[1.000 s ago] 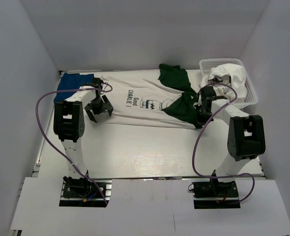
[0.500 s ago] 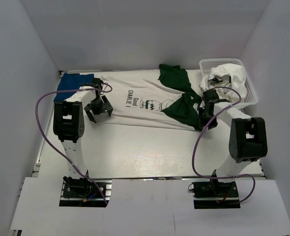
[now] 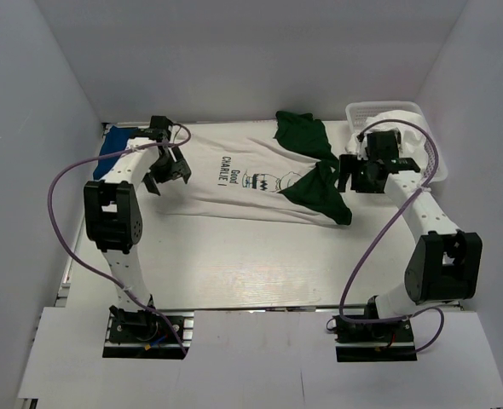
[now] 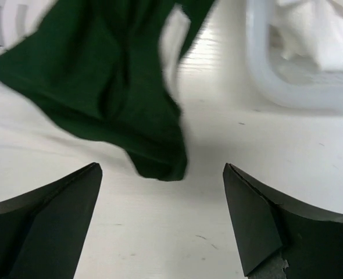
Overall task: Fold and stack the t-shirts
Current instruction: Fold the flattened tshirt in 1/3 of the way
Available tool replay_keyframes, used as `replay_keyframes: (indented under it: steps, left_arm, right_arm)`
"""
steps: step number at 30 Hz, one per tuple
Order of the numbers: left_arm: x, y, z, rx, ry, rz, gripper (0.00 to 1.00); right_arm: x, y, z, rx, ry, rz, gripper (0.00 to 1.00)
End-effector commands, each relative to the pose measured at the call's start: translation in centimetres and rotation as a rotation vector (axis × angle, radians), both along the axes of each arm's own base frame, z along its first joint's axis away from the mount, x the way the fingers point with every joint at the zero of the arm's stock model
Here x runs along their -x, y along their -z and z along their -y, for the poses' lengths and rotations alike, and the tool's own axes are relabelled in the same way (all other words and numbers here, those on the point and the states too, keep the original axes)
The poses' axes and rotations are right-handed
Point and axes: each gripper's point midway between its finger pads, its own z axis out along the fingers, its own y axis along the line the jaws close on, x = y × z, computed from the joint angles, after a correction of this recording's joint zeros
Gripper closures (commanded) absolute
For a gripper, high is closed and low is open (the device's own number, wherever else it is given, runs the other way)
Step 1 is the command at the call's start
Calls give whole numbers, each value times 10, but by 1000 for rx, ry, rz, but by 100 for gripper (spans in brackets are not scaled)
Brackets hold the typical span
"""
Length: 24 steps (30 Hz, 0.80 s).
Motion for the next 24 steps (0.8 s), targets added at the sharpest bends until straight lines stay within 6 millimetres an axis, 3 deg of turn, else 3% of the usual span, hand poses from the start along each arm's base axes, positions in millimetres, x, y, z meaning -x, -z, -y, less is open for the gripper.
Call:
replay_keyframes:
  steps: [1, 3, 4, 7, 11, 12, 17, 19, 23, 24]
  left_arm:
    - [-14, -35, 4, 20, 36, 95, 0]
    - [-24, -28, 7, 34, 41, 91, 0]
    - [-26, -23, 9, 43, 44, 83, 0]
    - [-36, -5, 18, 81, 57, 55, 0]
    - [-38, 13, 20, 87, 58, 16, 0]
    - [-37, 18, 20, 87, 58, 5, 0]
    - [-25, 42, 17, 77, 44, -42, 0]
    - [-22, 49, 14, 63, 41, -63, 0]
    - [-17, 69, 12, 51, 37, -109, 0]
    - [-15, 69, 12, 50, 36, -120, 0]
  right_arm:
    - [-9, -30, -37, -163, -118, 76, 10]
    - [-12, -29, -51, -219, -150, 67, 10]
    - [-13, -27, -68, -289, -207, 61, 10]
    - [-14, 3, -90, -372, -218, -39, 10]
    - [-27, 33, -90, -357, -163, -60, 10]
    - [-30, 52, -84, -335, -127, -96, 10]
    - [-68, 65, -86, -351, -80, -29, 10]
    - [-74, 76, -87, -347, -58, -48, 10]
    - [-70, 99, -82, -312, -26, -93, 10]
    - [-59, 110, -78, -306, -14, -130, 10]
